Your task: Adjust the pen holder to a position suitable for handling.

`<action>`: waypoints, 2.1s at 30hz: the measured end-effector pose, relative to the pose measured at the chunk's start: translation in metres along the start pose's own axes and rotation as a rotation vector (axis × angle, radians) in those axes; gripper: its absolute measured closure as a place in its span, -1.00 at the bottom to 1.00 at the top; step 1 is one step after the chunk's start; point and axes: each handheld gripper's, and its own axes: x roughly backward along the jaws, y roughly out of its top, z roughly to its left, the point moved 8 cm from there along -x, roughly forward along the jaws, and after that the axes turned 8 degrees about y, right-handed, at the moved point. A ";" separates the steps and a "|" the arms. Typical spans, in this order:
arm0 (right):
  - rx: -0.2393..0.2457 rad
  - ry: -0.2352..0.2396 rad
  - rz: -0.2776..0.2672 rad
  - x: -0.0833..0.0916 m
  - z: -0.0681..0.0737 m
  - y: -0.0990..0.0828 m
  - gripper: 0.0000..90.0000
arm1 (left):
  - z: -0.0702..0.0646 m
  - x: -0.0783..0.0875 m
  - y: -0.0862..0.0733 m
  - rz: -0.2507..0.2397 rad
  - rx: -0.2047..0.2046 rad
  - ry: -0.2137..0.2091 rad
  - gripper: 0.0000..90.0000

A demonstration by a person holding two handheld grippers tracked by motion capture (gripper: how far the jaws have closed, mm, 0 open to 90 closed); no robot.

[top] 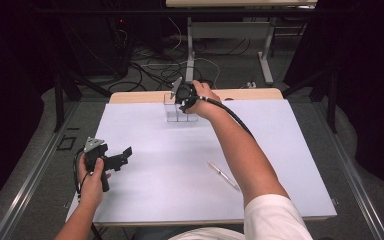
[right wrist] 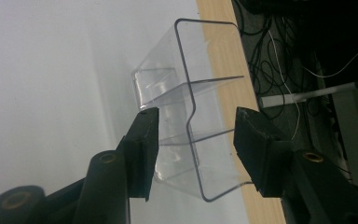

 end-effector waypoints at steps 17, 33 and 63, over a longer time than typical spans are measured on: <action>0.011 0.038 0.054 -0.030 0.003 -0.002 0.25 | 0.001 0.000 -0.002 0.001 -0.007 -0.002 -1.00; -0.006 0.068 0.046 -0.031 0.007 0.001 0.59 | 0.000 0.000 -0.003 0.007 -0.010 -0.005 -1.00; 0.068 0.060 0.051 -0.018 0.018 0.001 0.96 | 0.000 -0.002 -0.005 0.017 -0.018 -0.005 -1.00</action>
